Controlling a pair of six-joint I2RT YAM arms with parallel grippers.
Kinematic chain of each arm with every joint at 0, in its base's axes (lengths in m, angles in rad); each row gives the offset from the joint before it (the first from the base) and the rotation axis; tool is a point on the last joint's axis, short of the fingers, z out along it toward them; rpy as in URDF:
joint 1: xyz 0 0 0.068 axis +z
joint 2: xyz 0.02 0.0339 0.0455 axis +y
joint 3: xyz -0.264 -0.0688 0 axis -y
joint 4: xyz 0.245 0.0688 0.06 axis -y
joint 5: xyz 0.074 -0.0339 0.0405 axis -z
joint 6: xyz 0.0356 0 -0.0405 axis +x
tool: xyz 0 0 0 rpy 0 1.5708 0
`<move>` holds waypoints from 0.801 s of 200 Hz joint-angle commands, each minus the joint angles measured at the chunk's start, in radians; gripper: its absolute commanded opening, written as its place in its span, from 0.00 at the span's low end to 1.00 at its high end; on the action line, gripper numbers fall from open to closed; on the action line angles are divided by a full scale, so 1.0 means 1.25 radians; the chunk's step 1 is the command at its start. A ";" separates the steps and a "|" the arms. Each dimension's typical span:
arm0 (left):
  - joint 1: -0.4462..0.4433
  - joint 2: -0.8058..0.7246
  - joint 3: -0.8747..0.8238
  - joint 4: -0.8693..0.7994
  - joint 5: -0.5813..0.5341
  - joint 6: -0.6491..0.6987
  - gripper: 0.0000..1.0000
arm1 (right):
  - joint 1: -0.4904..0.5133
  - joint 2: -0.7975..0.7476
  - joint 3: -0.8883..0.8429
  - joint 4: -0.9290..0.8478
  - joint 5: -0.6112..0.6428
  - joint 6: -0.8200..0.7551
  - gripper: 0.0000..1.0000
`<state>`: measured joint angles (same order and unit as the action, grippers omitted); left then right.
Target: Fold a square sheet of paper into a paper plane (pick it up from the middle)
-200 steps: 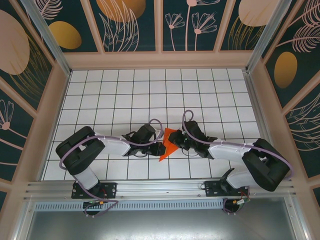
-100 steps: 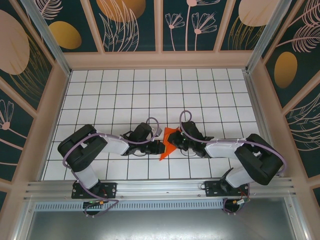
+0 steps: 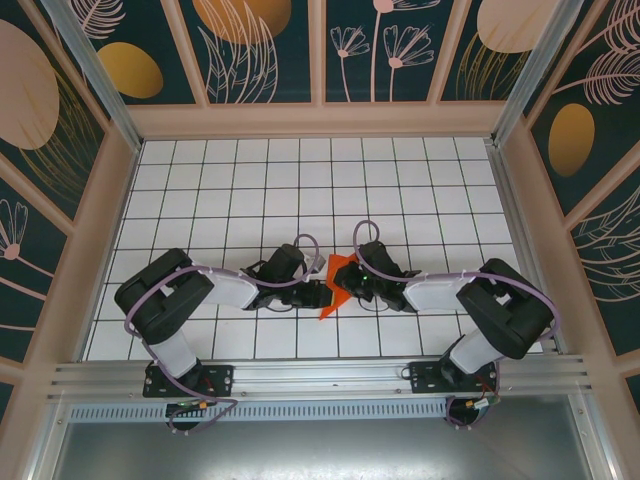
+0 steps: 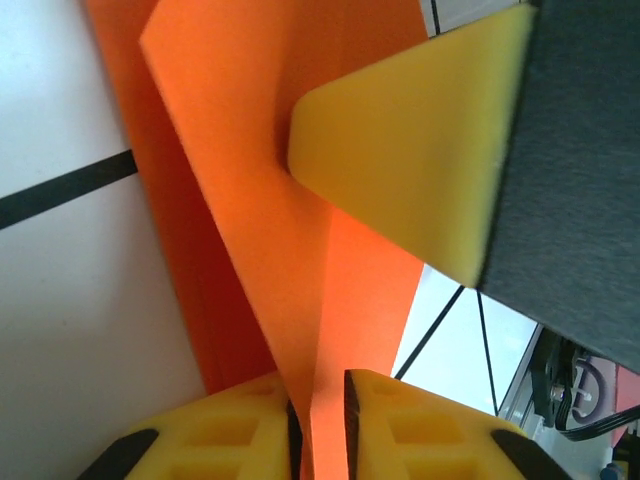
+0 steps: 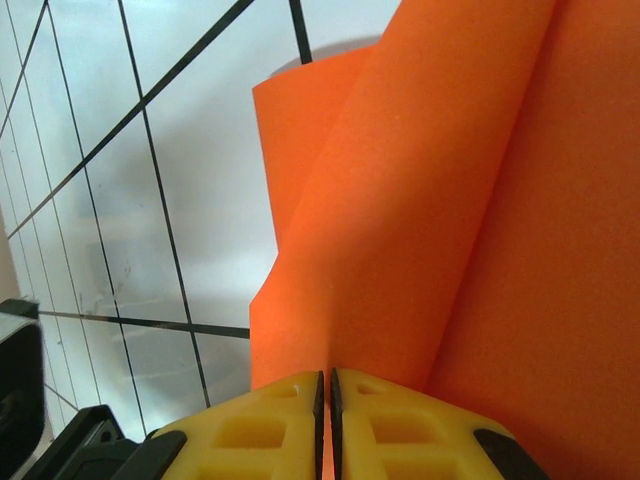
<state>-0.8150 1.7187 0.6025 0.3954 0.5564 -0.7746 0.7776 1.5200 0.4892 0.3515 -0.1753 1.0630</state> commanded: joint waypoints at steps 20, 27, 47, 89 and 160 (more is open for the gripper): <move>-0.007 -0.028 -0.020 -0.068 -0.051 0.029 0.27 | -0.007 0.001 -0.001 -0.011 0.025 0.018 0.14; -0.006 -0.042 -0.025 -0.066 -0.053 0.026 0.27 | -0.008 -0.001 -0.003 -0.011 0.026 0.017 0.15; -0.007 -0.070 -0.041 -0.058 -0.060 0.021 0.24 | -0.007 0.000 -0.005 -0.009 0.026 0.020 0.15; -0.007 -0.061 -0.049 -0.037 -0.047 0.016 0.10 | -0.007 -0.011 -0.014 0.001 0.029 0.027 0.15; -0.002 -0.009 -0.081 0.061 -0.011 -0.070 0.00 | -0.006 -0.128 -0.056 0.001 0.030 0.017 0.17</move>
<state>-0.8204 1.6829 0.5442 0.4080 0.5236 -0.7929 0.7723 1.4105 0.4431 0.3405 -0.1463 1.0828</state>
